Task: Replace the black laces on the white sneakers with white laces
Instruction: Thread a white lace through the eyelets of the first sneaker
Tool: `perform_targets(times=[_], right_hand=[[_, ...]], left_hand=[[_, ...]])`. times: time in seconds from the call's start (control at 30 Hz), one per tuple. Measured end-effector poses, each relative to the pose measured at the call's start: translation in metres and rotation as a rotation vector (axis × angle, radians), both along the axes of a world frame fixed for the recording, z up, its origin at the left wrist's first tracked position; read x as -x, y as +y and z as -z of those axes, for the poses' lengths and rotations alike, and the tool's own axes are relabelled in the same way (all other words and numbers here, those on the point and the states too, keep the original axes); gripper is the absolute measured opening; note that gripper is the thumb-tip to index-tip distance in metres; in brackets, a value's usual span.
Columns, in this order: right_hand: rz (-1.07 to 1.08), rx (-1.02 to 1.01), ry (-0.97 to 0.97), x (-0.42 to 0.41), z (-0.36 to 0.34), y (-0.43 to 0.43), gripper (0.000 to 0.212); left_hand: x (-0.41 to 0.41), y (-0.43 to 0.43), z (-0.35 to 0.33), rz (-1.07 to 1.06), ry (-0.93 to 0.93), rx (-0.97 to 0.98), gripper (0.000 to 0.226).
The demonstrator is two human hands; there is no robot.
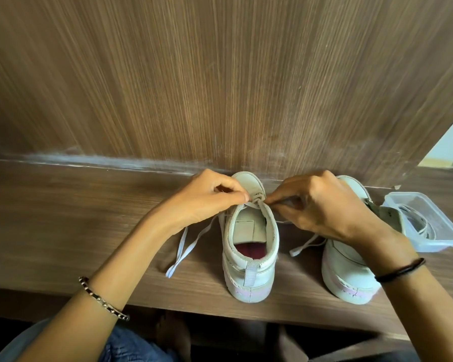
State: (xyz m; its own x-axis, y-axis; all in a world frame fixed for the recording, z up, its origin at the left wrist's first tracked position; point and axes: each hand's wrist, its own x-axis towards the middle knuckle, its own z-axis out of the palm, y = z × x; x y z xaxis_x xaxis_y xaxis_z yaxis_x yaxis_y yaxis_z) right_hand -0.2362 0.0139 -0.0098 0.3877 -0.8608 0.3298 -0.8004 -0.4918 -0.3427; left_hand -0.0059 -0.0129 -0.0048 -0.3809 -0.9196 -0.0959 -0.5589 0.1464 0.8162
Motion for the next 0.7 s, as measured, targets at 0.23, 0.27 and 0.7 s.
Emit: perform_targets(times=[0.23,0.27,0.7], right_hand=[[0.038,-0.091,-0.093,0.003,0.004,-0.005,0.012],[0.034,-0.083,-0.097,0.004,0.003,-0.005,0.01],[0.023,-0.036,-0.01,0.001,0.004,-0.004,0.01]], left_hand=[[-0.003,-0.001,0.0,0.028,-0.012,-0.019,0.011],[-0.004,-0.001,0.0,0.027,-0.01,-0.016,0.012],[-0.024,-0.003,-0.006,0.108,-0.115,-0.239,0.011]])
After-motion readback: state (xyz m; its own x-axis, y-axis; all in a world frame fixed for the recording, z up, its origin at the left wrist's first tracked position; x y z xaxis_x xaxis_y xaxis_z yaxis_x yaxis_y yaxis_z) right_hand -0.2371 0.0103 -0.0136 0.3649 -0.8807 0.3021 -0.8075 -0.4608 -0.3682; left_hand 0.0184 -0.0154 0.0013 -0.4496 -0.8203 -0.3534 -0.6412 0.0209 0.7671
